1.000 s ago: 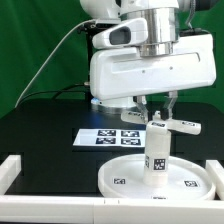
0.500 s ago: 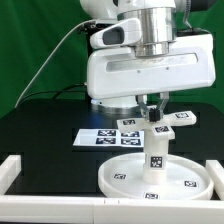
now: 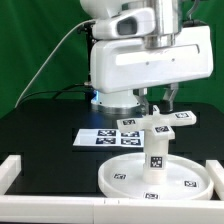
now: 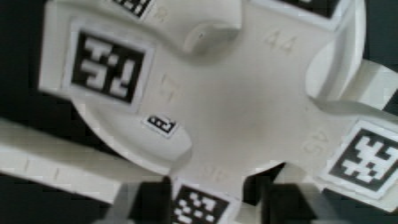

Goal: Assemble round table

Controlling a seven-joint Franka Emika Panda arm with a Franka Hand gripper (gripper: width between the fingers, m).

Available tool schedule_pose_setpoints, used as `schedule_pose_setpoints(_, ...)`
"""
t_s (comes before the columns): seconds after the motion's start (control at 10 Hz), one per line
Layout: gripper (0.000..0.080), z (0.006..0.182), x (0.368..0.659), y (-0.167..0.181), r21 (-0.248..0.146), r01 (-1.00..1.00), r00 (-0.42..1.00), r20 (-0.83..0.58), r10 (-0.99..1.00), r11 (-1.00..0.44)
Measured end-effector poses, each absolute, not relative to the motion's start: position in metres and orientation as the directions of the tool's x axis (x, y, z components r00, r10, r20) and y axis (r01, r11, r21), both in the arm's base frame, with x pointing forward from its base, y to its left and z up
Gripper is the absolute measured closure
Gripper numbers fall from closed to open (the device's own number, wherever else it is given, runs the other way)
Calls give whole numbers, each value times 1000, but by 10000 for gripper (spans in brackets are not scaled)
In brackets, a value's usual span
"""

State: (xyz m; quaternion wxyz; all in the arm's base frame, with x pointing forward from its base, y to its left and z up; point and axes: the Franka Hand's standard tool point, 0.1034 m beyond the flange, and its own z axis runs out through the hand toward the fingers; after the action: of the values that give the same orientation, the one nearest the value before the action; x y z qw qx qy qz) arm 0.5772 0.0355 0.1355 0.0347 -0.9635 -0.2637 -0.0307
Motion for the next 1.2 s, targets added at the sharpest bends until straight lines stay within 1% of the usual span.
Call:
schedule_pose_setpoints(0.1,502,138,577,38,-35,615,787,84,611,-788)
schedule_pose_setpoints(0.2,320,143,580,31,-35,615,785,114,609,-788)
schedule_pose_setpoints(0.3,208,141,579,28,-21,668,742,105,662,-744)
schedule_pose_setpoints(0.4,208,139,577,31,-30,652,756,99,647,-758)
schedule_pose_setpoints(0.5,162,135,568,36,-58,650,760,71,646,-758)
schedule_pose_setpoints(0.6,153,133,563,37,-69,654,756,55,652,-753)
schedule_pose_setpoints(0.7,153,129,559,39,-73,651,759,46,649,-756)
schedule_pose_setpoints(0.9,151,121,555,33,-56,655,755,60,653,-753)
schedule_pose_setpoints(1.2,151,115,551,31,-62,651,759,51,649,-756)
